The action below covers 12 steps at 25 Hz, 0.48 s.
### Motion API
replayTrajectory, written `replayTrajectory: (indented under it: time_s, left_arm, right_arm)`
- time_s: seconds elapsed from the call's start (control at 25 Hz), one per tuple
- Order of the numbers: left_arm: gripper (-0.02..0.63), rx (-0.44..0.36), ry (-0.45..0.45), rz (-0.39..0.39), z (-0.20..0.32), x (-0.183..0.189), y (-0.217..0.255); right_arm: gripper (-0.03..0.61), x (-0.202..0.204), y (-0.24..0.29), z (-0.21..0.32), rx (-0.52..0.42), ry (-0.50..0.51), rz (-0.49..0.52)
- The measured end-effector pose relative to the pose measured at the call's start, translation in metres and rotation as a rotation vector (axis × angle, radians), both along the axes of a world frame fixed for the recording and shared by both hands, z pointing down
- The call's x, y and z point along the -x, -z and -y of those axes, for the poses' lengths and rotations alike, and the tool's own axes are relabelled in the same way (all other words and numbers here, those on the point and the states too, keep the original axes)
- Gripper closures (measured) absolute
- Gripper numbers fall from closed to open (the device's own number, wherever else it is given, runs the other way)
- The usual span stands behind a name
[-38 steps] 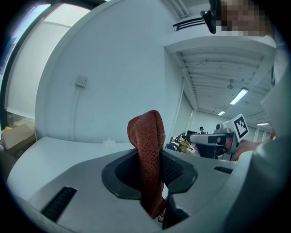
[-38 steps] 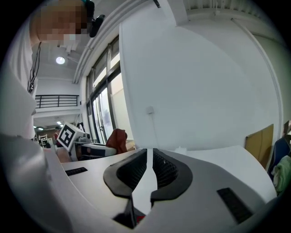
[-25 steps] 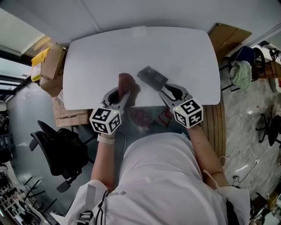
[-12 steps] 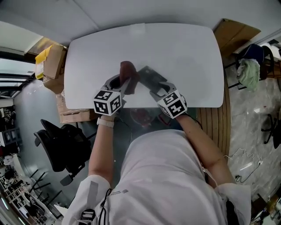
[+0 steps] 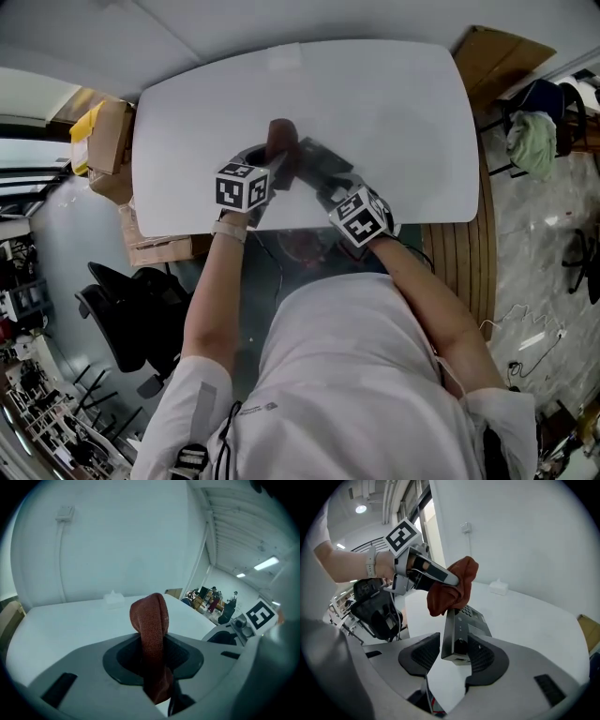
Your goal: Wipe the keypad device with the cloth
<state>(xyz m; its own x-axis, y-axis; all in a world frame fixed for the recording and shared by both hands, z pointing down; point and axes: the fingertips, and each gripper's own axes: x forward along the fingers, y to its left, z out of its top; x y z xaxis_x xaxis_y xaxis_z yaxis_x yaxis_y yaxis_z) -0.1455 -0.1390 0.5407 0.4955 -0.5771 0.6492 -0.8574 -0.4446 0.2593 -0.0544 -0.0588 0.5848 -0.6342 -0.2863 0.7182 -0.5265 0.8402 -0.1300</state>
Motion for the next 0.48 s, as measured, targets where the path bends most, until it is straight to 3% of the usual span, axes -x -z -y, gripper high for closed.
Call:
replayTrajectory:
  time_s: [0.16,0.48]
  left_arm:
    - [0.514,0.046,-0.024,0.028,-0.002,-0.001,-0.020]
    - [0.514,0.120,-0.018,-0.041,-0.021,-0.009,-0.026]
  right_arm:
    - [0.406,-0.005,-0.002,0.001,-0.002,0.003,0.009]
    - [0.410,-0.023,-0.001,-0.003,0.044,0.098,0.023]
